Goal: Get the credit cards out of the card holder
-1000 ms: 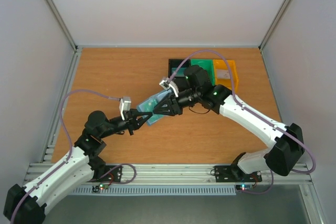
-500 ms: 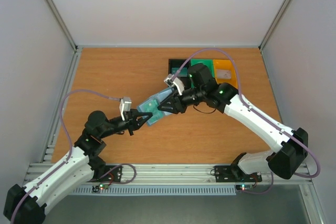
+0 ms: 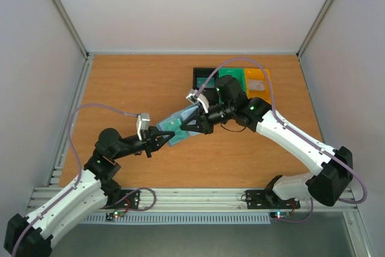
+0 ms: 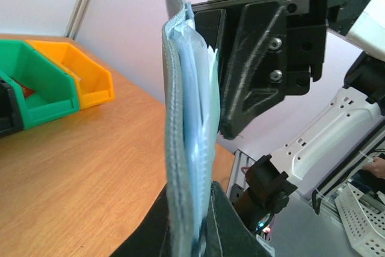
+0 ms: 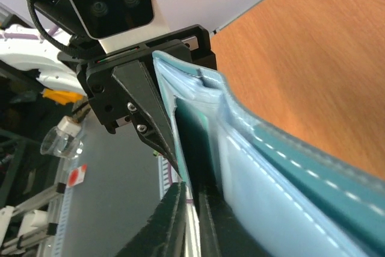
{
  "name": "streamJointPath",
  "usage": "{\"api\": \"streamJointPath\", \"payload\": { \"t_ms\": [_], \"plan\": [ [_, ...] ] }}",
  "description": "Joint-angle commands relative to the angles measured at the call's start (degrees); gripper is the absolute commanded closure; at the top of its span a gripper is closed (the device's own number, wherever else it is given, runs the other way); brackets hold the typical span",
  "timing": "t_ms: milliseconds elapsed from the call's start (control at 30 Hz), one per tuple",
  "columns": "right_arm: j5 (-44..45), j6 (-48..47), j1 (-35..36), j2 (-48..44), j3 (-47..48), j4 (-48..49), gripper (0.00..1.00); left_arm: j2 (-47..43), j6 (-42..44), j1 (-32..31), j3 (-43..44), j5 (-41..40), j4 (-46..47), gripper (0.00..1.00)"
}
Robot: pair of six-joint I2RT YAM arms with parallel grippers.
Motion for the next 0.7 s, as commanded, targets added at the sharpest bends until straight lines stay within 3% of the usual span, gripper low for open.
{"api": "streamJointPath", "payload": {
  "t_ms": [0,100,300,667],
  "plan": [
    [-5.5,0.2,1.3,-1.1,-1.5,2.7,0.97,-0.8,0.2,-0.6,0.7,1.0,6.5,1.0],
    [-5.0,0.8,1.3,-1.4,-1.6,3.5,0.99,-1.0,0.0,-0.7,0.7,1.0,6.3,0.99],
    [-2.0,-0.3,-0.1,-2.9,-1.2,2.4,0.99,-1.5,-0.1,-0.7,0.4,1.0,6.0,0.85],
    [0.0,-2.8,-2.6,-5.2,-0.2,-2.7,0.99,-1.3,0.1,-0.7,0.5,1.7,6.5,0.91]
  ]
}}
